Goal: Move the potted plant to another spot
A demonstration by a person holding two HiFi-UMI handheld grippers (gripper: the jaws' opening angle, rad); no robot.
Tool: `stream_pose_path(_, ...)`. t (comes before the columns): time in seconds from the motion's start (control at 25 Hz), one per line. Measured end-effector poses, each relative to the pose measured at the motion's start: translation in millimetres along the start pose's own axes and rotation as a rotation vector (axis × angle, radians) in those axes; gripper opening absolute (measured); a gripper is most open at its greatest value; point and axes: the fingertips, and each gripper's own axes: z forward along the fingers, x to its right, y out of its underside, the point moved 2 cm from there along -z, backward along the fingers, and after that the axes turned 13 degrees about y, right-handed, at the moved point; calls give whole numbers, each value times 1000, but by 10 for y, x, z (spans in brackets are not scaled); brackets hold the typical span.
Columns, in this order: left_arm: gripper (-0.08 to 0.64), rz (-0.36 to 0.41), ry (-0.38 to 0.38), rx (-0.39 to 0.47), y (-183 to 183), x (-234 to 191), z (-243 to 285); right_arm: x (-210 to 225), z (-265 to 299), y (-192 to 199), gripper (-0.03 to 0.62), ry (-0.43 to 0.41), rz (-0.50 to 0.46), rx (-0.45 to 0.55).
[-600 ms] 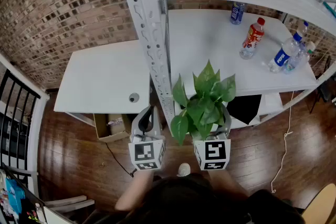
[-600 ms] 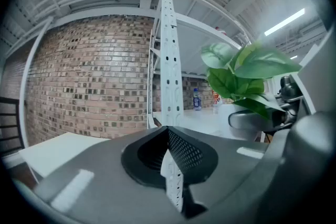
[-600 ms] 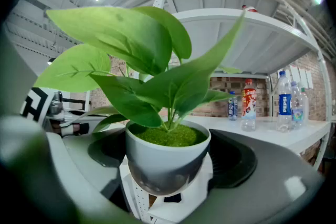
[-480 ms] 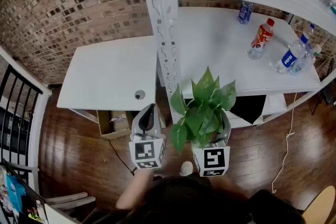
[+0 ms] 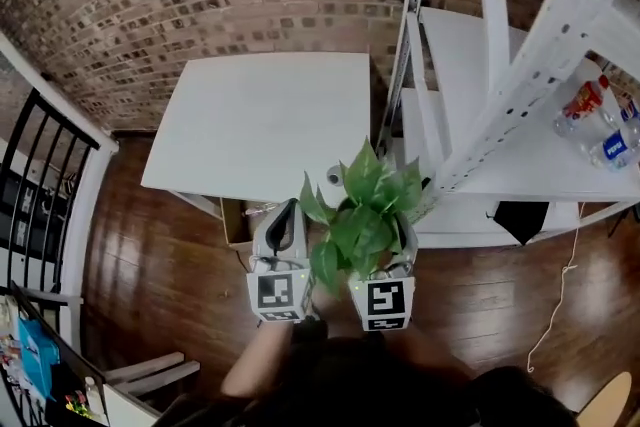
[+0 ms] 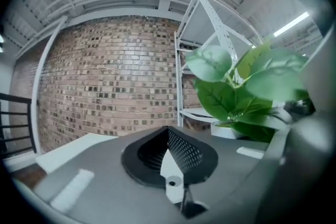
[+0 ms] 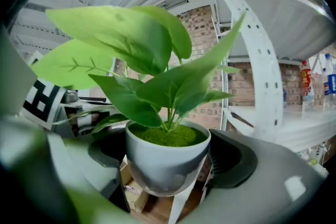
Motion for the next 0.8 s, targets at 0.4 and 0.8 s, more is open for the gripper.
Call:
stream_pose_path(0.4, 14, 73, 36, 11, 466, -1425, -202, -905, 1311, 465, 474, 110, 3, -2)
stream_pose_path(0.8, 14, 42, 93, -34, 1061, -1873, 134, -1156, 2129, 1274, 474, 177, -52, -134)
